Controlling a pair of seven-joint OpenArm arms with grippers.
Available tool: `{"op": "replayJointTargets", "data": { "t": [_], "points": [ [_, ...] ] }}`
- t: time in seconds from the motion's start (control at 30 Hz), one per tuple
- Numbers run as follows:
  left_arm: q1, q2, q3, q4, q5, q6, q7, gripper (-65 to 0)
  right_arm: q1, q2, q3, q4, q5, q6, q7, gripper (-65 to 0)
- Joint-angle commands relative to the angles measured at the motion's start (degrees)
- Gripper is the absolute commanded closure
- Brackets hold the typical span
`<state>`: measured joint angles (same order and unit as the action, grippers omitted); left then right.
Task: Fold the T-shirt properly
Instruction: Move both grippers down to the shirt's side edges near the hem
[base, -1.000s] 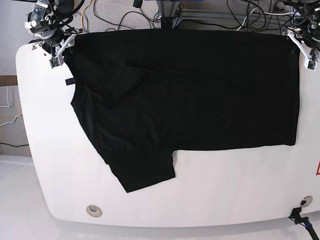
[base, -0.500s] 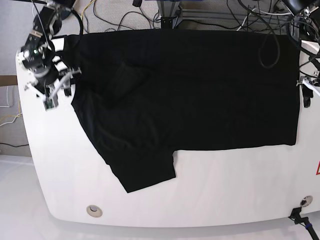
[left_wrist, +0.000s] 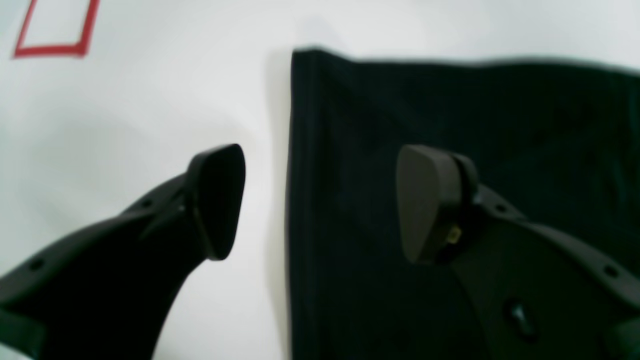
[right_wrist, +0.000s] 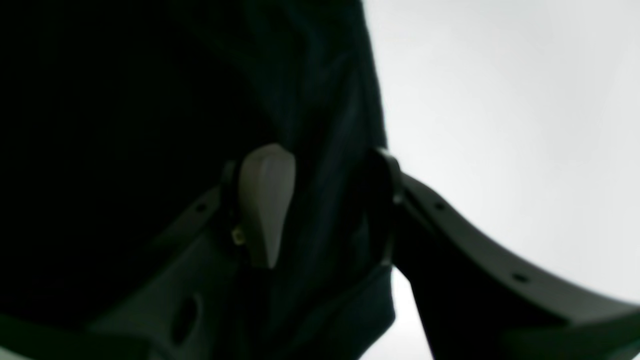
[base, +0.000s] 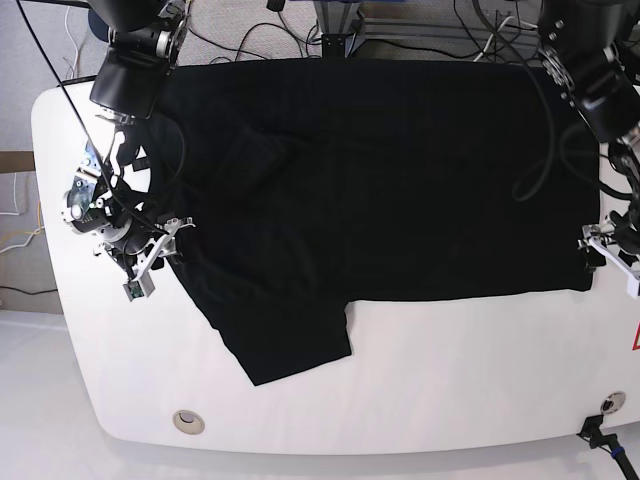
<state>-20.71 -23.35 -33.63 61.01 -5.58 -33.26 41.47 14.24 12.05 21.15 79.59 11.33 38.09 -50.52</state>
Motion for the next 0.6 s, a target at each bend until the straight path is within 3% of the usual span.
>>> {"op": "replayJointTargets", "data": {
  "t": [0.0, 0.17, 0.3, 0.57],
  "points": [
    [-2.9, -3.2, -0.3, -7.2, -0.5, 0.1, -3.3, -44.1, 1.7, 0.6, 0.0, -2.0, 1.0, 0.3, 3.1, -26.8],
    [-8.5, -7.5, 4.6, -23.9, -0.5, 0.1, -13.7, -44.1, 3.2, 1.5, 0.0, -7.2, 1.0, 0.3, 4.9, -26.8],
    [-12.3, -7.8, 8.2, -33.0, -0.6, 0.1, -19.2, -44.2, 3.2, 3.2, -2.8, -7.4, 1.0, 0.3, 6.2, -26.8],
    [-14.8, -5.4, 8.4, -37.1, -0.4, 1.0, -22.1, -44.3, 5.0, 4.3, -3.7, -7.4, 1.0, 0.3, 6.3, -26.8]
  ]
}}
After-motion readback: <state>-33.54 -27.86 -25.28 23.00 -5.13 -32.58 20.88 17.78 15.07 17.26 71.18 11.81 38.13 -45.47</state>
